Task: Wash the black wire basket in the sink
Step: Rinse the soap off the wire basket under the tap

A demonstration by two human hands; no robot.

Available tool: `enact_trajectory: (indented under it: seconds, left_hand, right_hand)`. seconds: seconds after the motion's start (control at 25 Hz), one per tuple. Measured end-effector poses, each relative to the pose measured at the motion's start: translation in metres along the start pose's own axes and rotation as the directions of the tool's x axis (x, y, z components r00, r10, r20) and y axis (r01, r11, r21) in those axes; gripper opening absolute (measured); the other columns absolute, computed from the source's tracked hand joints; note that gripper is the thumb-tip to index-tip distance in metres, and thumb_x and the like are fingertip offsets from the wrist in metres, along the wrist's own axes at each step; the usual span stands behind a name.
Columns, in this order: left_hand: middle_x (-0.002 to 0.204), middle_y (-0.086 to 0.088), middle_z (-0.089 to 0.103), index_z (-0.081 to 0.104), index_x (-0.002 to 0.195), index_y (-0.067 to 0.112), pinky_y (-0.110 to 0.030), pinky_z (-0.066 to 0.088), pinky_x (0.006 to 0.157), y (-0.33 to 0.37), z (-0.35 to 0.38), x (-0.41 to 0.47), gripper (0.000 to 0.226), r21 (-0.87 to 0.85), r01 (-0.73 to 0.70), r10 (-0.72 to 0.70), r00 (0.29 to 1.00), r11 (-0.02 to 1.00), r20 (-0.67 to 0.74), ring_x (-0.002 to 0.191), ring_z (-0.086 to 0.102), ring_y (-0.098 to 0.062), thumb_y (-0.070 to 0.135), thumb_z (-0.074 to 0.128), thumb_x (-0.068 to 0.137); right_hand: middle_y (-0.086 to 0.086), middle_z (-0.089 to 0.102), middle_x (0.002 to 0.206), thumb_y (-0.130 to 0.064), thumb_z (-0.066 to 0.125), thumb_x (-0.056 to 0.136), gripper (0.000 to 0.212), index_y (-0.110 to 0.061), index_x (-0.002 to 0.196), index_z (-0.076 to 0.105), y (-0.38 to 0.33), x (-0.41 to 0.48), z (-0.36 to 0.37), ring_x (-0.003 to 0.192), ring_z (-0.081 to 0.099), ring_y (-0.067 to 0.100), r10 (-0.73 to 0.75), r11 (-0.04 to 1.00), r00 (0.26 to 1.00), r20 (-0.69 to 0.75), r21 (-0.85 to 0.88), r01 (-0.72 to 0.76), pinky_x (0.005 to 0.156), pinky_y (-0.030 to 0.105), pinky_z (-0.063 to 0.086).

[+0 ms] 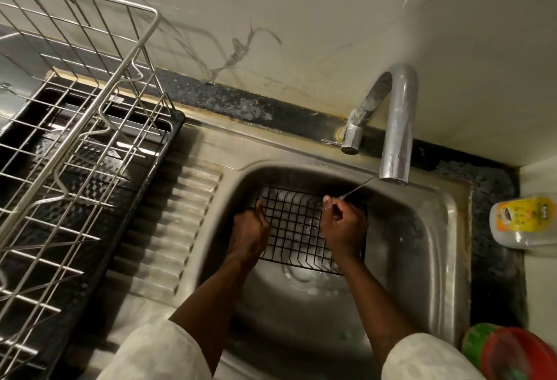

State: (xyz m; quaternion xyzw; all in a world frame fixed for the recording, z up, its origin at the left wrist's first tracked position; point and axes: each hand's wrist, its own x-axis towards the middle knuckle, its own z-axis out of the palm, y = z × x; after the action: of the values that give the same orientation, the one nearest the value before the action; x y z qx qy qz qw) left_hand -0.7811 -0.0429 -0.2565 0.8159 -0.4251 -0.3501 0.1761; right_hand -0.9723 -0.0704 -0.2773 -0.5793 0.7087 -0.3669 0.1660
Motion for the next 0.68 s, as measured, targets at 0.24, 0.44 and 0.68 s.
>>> enact_trajectory:
  seconds: [0.24, 0.44, 0.68]
  left_hand:
    - [0.046, -0.001, 0.058, 0.060, 0.058, 0.006, -0.012, 0.031, 0.032, -0.003, -0.004, -0.009, 0.071, 0.085, -0.002, 0.000, 1.000, 0.996, 0.028, 0.036, 0.054, -0.003, 0.046, 0.028, 0.107]
    - [0.063, -0.007, 0.066, 0.064, 0.069, 0.006, -0.025, 0.049, 0.051, 0.001, -0.008, -0.009, 0.060, 0.082, 0.032, -0.034, 0.999, 0.996, 0.019, 0.060, 0.067, -0.020, 0.042, 0.034, 0.106]
    - [0.066, -0.007, 0.063, 0.064, 0.071, 0.003, -0.028, 0.048, 0.058, 0.028, -0.028, -0.018, 0.068, 0.087, 0.063, -0.053, 0.992, 0.994, -0.119, 0.056, 0.060, -0.019, 0.061, 0.041, 0.098]
  right_hand:
    - [-0.004, 0.076, 0.101, -0.027, 0.046, 0.096, 0.032, -0.026, 0.108, 0.076, 0.003, 0.007, 0.000, 0.100, 0.063, 0.026, -0.306, 0.886, 0.908, 0.285, -0.263, 0.381, 0.088, 0.045, 0.042]
    - [-0.001, 0.074, 0.105, -0.029, 0.029, 0.087, 0.049, -0.029, 0.111, 0.071, 0.014, 0.022, -0.011, 0.101, 0.064, 0.027, -0.218, 0.813, 0.853, 0.474, -0.395, 0.427, 0.093, 0.044, 0.044]
    - [0.011, 0.068, 0.121, -0.007, 0.048, 0.095, 0.033, -0.017, 0.121, 0.067, 0.013, 0.023, -0.011, 0.117, 0.058, 0.034, -0.100, 0.914, 0.888, 0.449, -0.311, 0.260, 0.105, 0.048, 0.043]
